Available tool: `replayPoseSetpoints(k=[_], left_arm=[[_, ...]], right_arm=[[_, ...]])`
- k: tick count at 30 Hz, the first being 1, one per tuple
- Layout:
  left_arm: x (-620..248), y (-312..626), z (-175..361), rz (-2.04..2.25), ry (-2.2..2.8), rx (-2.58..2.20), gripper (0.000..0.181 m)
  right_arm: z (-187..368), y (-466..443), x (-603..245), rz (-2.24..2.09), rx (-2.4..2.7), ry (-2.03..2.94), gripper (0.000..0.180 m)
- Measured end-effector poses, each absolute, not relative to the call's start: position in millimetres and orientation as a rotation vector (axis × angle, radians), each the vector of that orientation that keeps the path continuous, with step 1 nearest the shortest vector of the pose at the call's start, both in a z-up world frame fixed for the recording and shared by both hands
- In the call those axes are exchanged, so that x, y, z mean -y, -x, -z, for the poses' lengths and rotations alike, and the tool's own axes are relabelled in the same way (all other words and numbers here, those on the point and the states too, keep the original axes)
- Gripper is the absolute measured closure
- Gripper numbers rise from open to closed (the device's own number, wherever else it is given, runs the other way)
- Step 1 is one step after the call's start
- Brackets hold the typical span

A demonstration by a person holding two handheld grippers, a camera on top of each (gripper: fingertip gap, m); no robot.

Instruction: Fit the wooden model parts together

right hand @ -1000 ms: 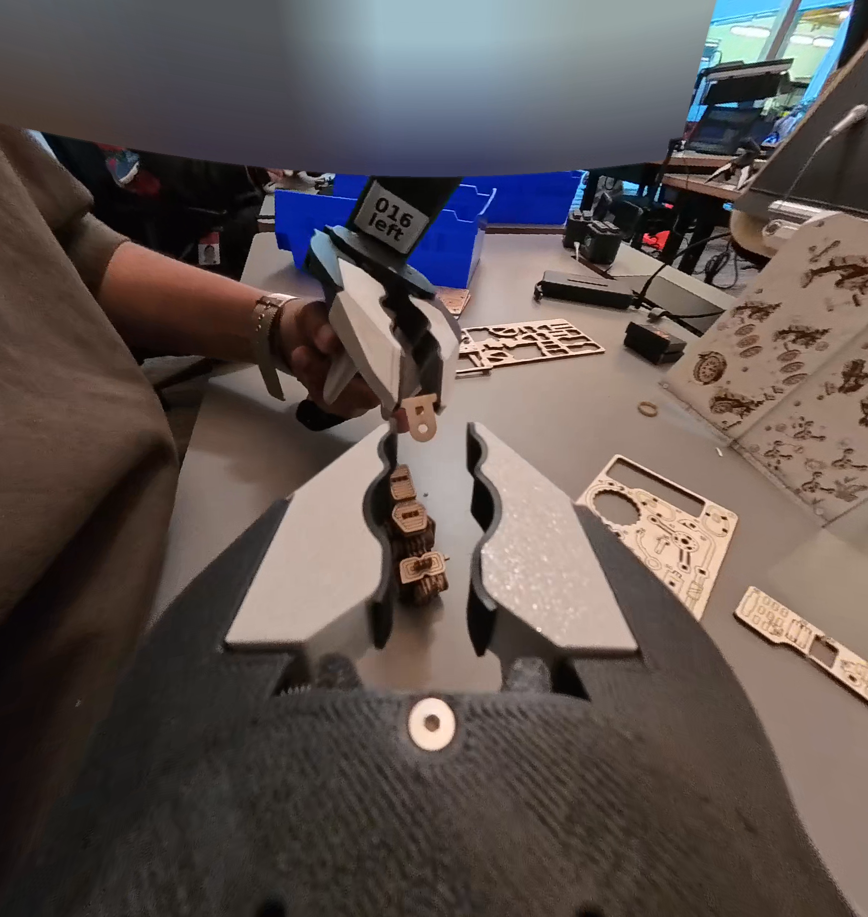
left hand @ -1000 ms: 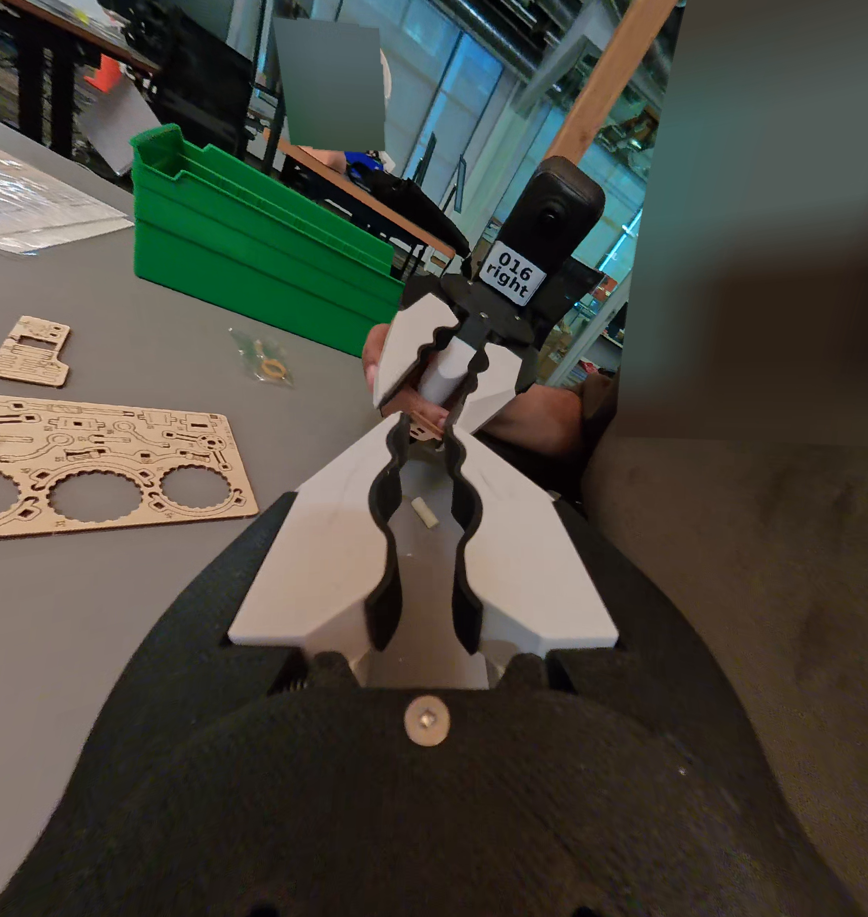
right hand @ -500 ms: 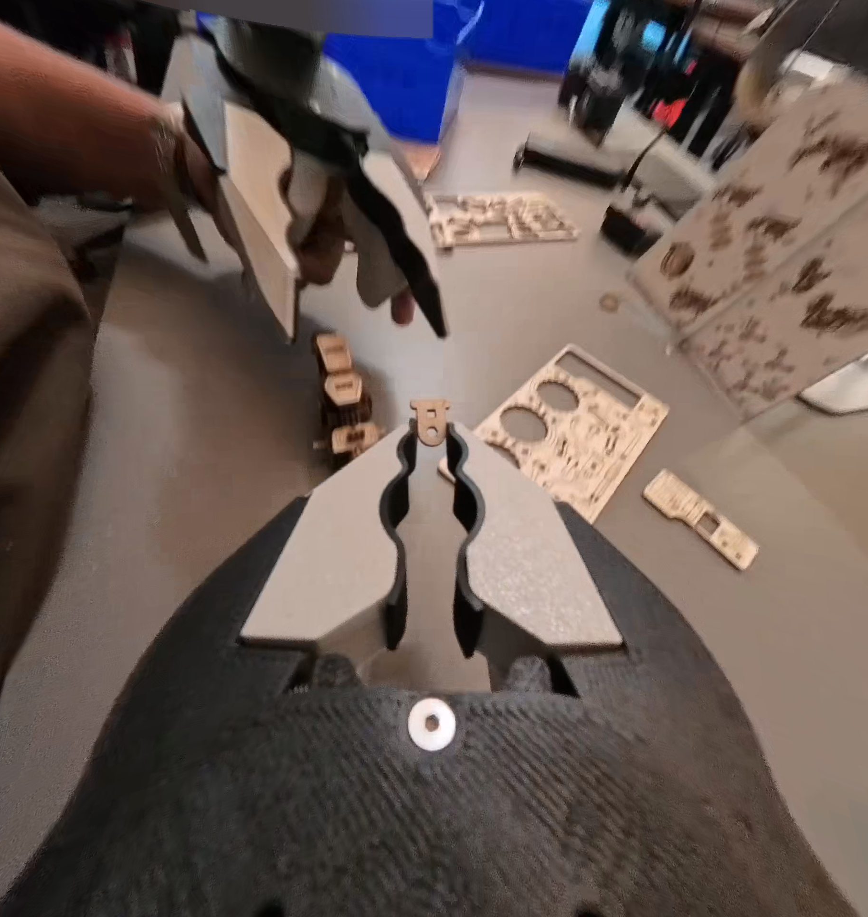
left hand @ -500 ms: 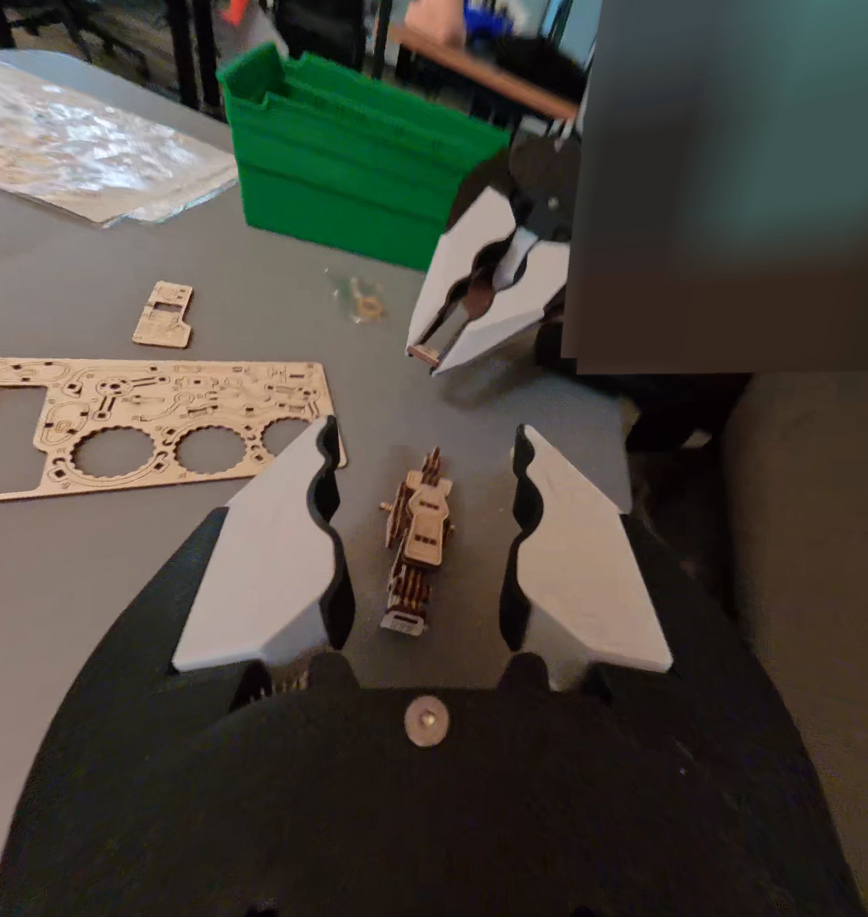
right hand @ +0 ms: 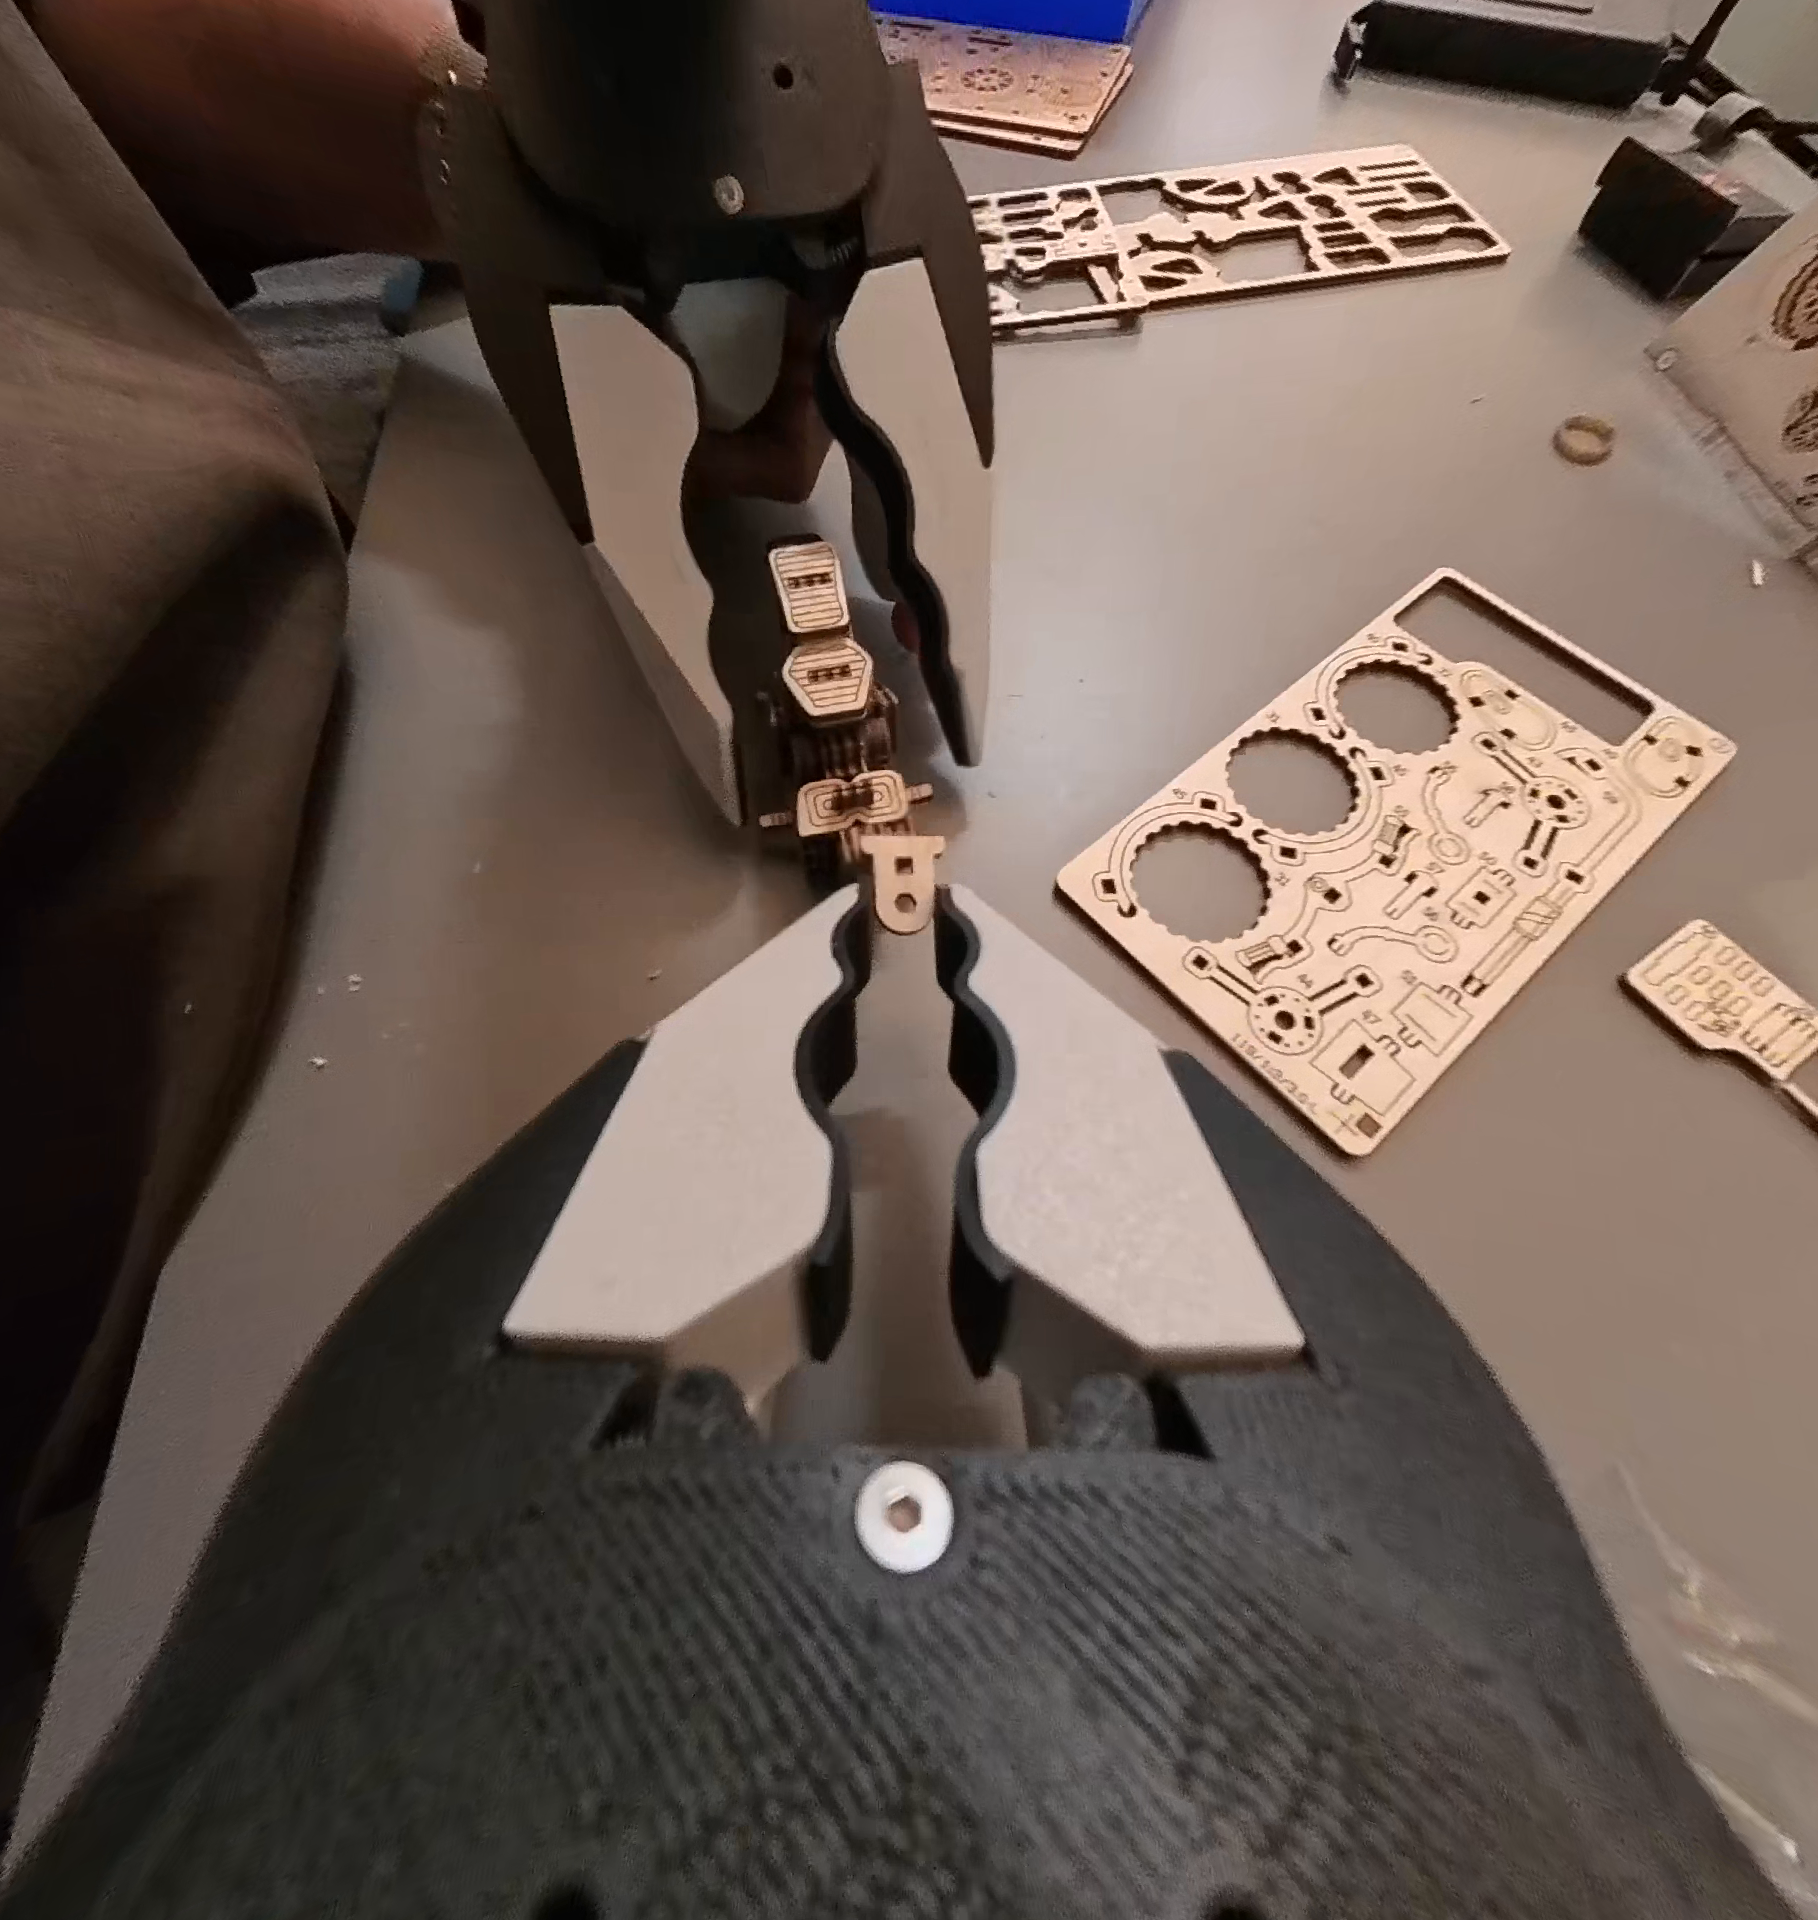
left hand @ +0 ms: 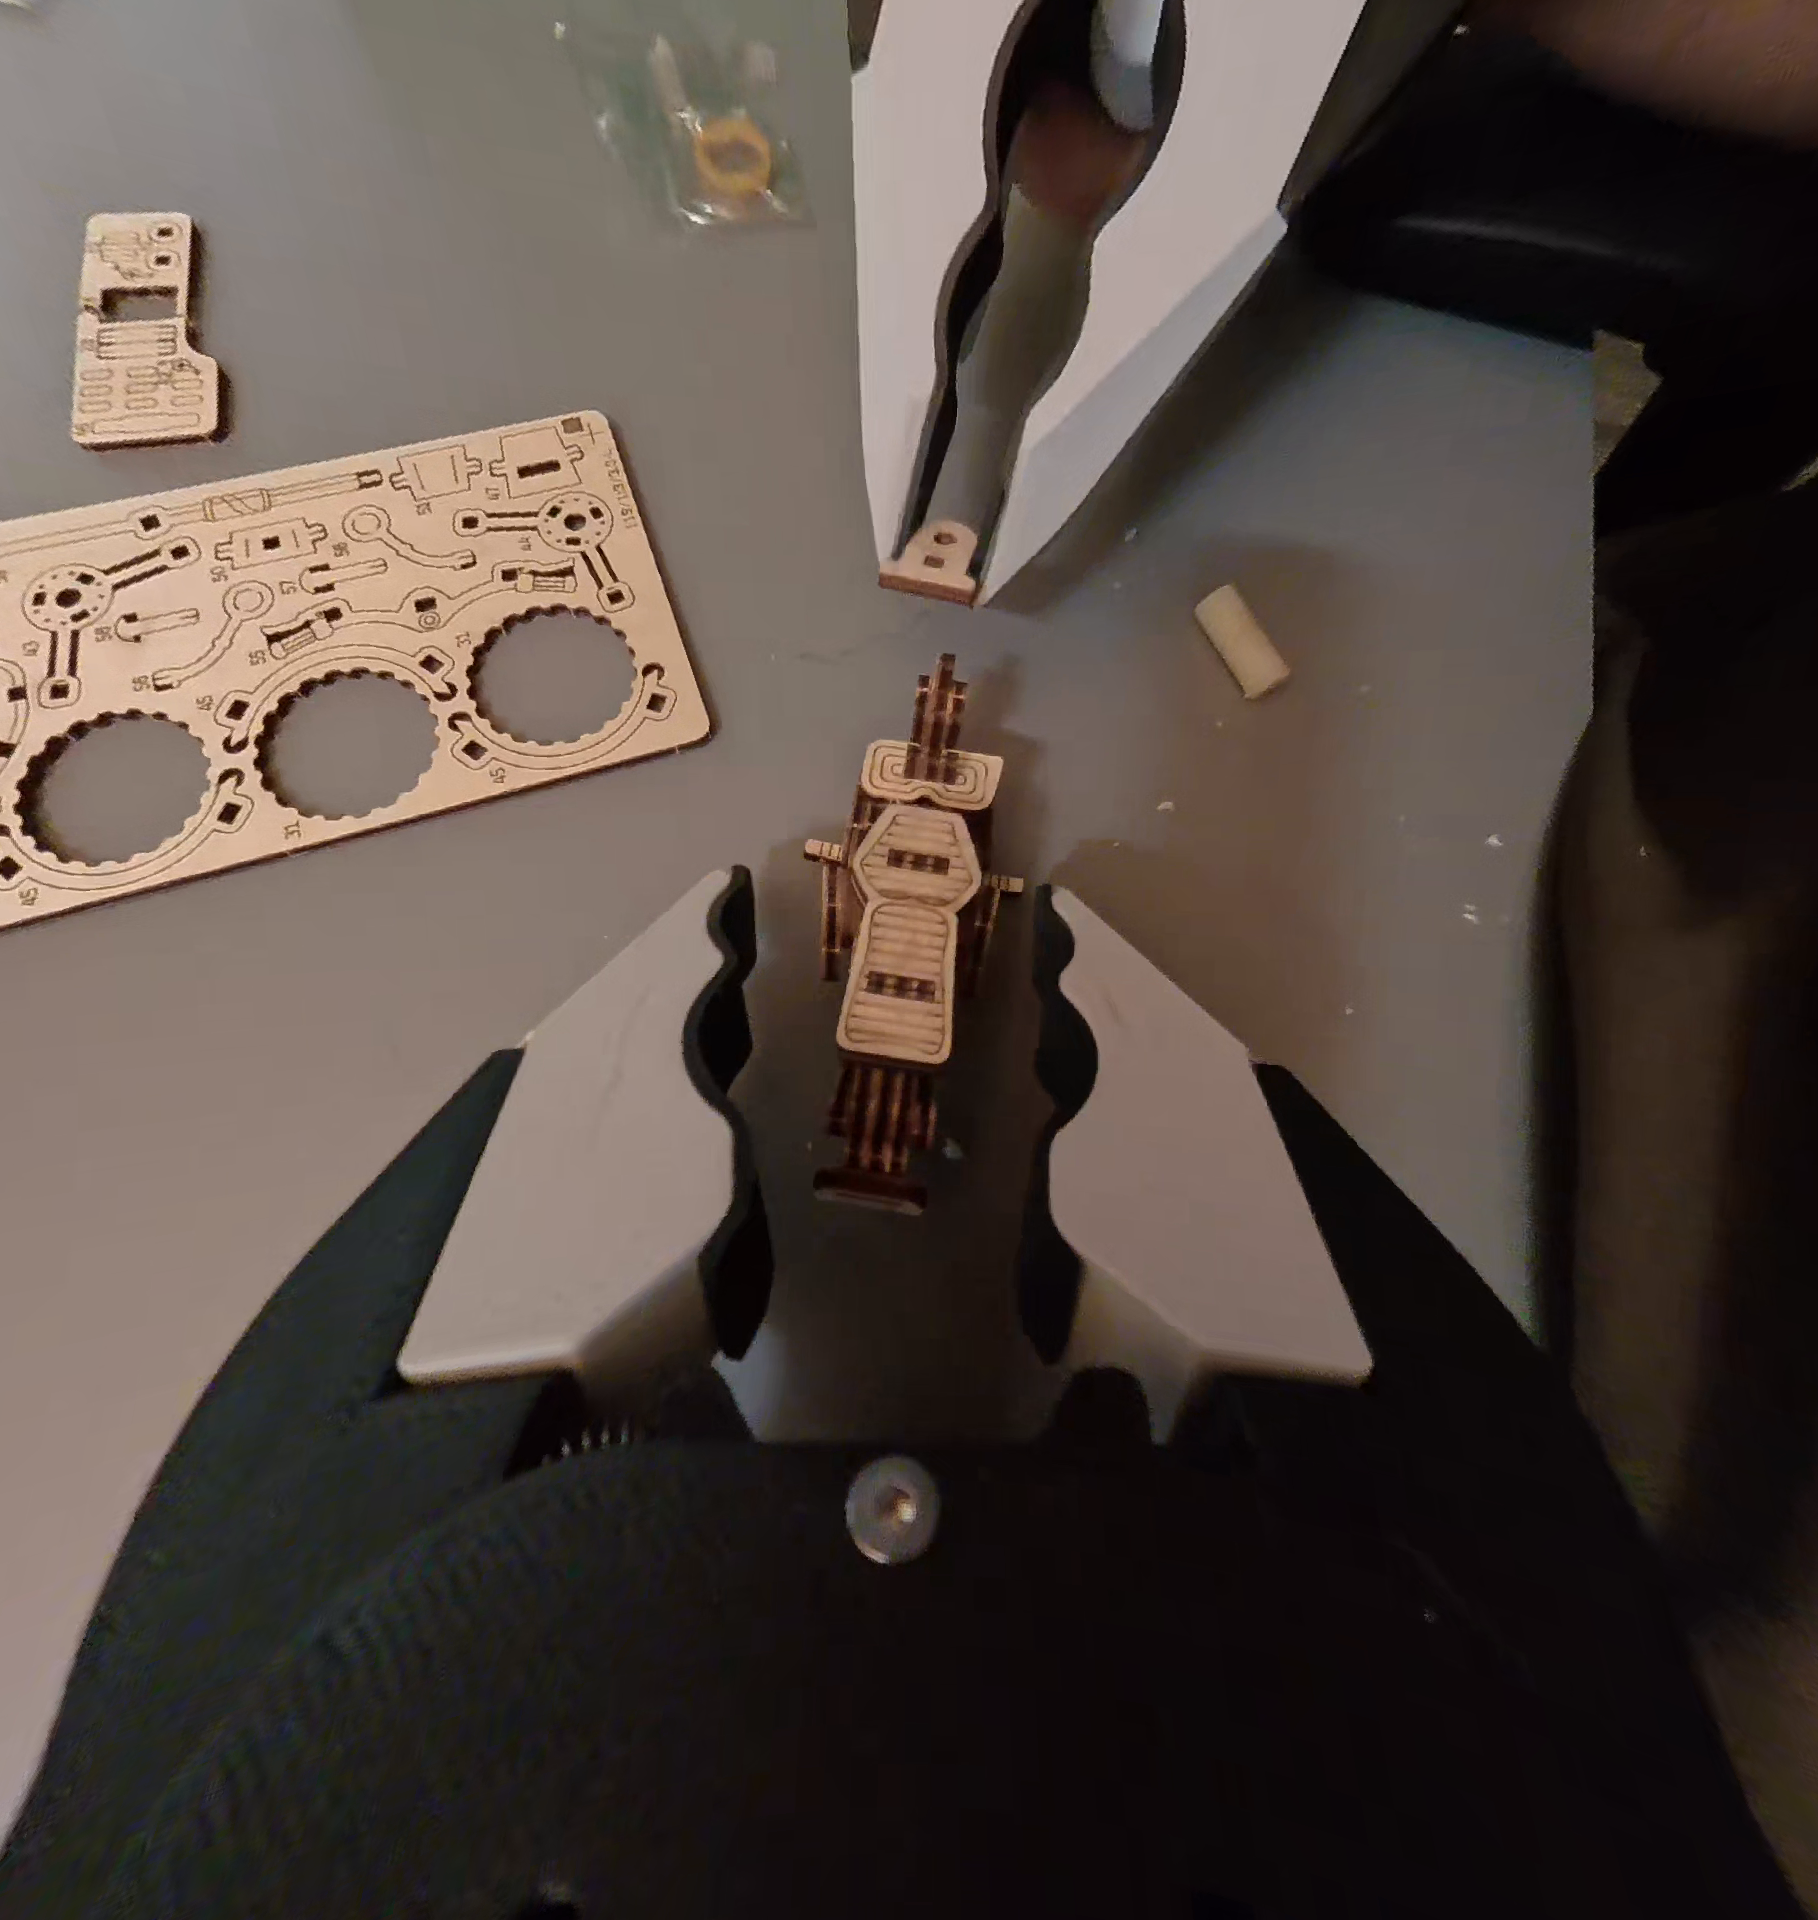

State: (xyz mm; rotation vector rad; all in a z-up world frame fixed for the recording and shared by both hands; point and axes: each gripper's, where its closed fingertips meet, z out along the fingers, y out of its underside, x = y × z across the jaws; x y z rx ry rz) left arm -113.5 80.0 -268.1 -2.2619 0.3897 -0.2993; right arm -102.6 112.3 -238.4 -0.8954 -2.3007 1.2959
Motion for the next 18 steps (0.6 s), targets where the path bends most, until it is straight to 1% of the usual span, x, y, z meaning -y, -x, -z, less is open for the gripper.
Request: replayPoseSetpoints(k=[3, 5, 18], left_arm=[[-79.4, 112.3, 266.8, 0.323, 2.255, -0.392, 0.14], [-79.1, 111.6, 266.9, 0.332, 2.256, -0.395, 0.152], [-76.2, 104.7, 267.6, 0.341, 2.249, -0.456, 0.152]], right_arm=[[242.1, 99.9, -109.1, -1.306, 2.334, 0.897, 0.17], [245.7, 98.7, -107.7, -1.29, 2.359, 0.893, 0.17], [245.4, 96.5, -103.6, -1.257, 2.415, 0.844, 0.17]])
